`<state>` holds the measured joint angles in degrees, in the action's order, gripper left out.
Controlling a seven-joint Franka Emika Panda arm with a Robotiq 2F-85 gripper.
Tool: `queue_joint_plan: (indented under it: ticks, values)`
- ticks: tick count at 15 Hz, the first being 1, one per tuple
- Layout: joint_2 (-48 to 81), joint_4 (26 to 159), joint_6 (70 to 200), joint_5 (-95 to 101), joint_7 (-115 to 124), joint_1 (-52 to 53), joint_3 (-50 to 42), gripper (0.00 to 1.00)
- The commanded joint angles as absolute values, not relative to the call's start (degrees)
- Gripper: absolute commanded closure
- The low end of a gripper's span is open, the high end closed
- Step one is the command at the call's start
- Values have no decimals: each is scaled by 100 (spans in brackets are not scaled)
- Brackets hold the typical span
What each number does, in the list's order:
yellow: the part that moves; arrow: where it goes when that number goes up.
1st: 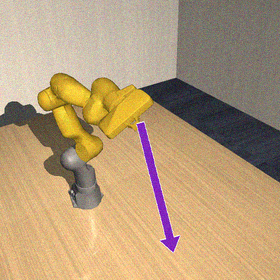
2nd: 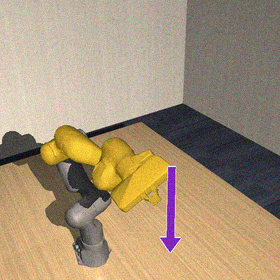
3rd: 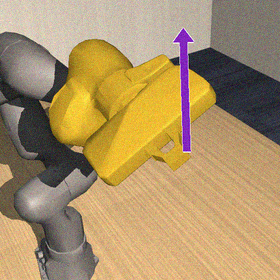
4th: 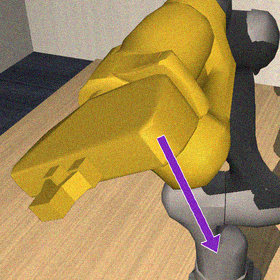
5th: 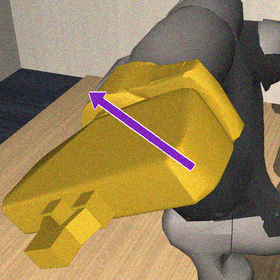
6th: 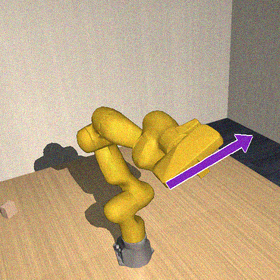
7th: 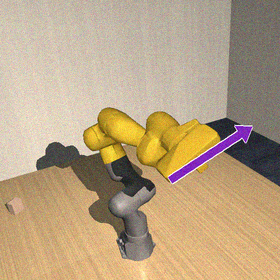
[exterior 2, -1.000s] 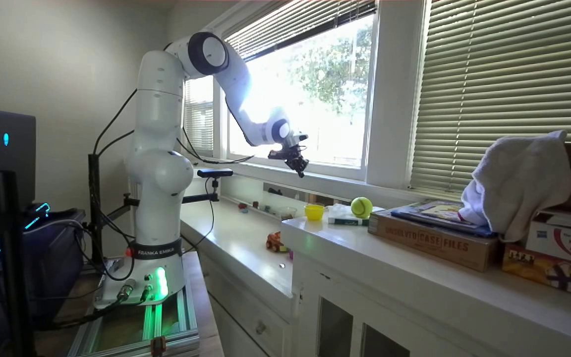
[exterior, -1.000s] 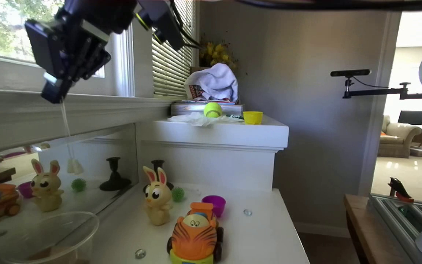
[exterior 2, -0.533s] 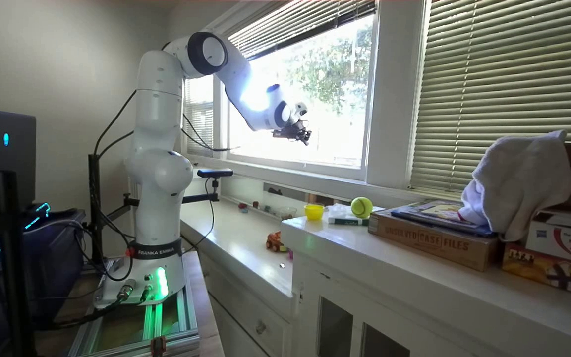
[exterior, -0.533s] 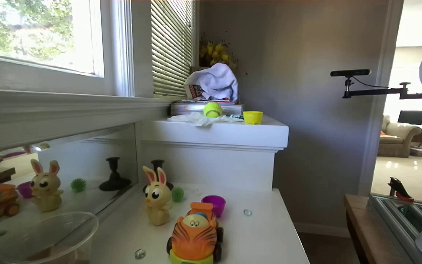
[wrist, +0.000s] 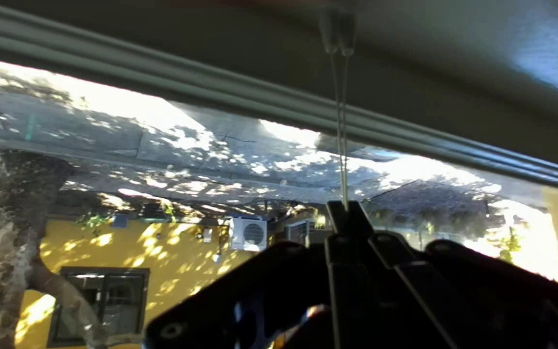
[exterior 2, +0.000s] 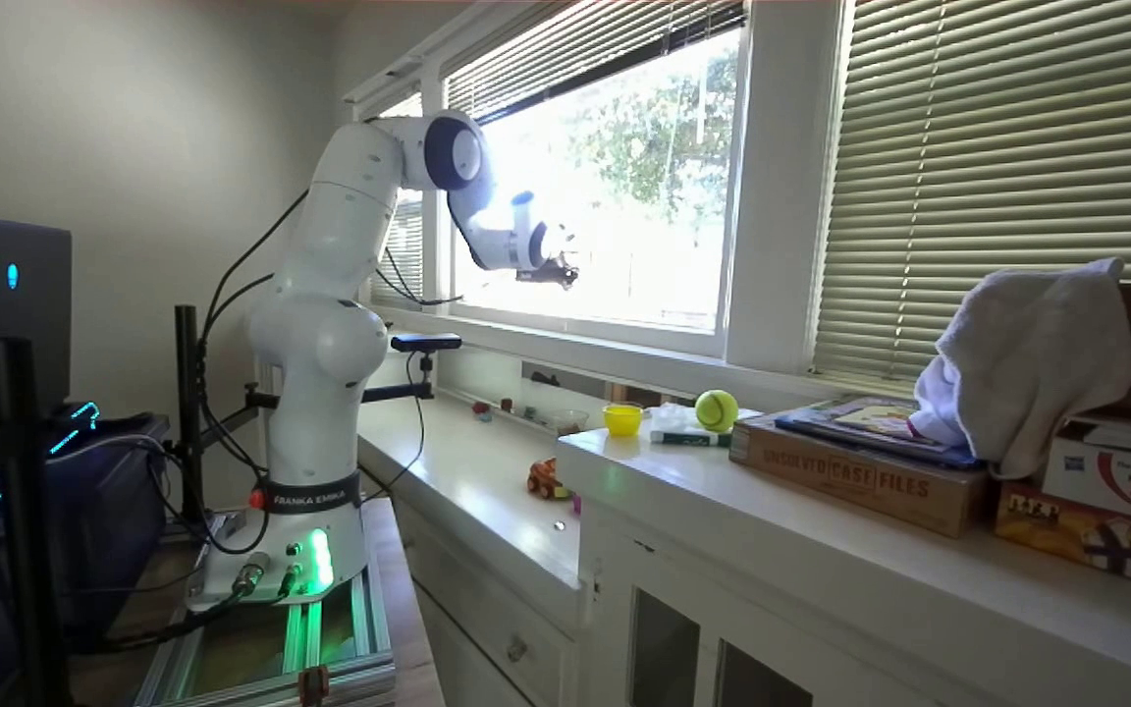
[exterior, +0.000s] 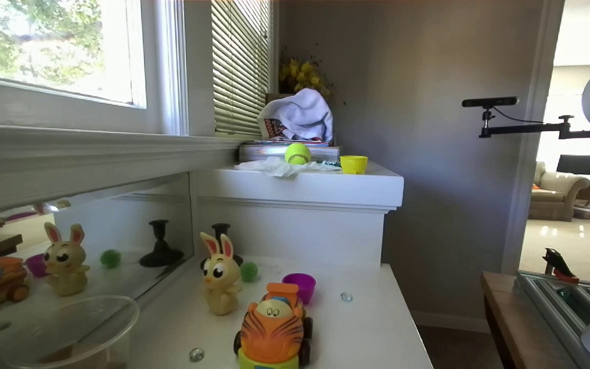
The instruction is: Close the blinds of the window
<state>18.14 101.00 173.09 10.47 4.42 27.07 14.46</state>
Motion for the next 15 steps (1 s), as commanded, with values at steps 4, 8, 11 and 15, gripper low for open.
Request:
queue_joint_plan:
  ticks: [4, 8, 11, 15]
  values:
    - [3557, 8183, 16607, 933, -549, 2910, 2140, 100]
    - [4044, 7544, 16170, 903, -938, 3018, 2310, 100]
    - [4125, 7370, 15822, 884, -1200, 3087, 2435, 100]
    - [4141, 7344, 15587, 793, -1651, 3101, 2752, 100]
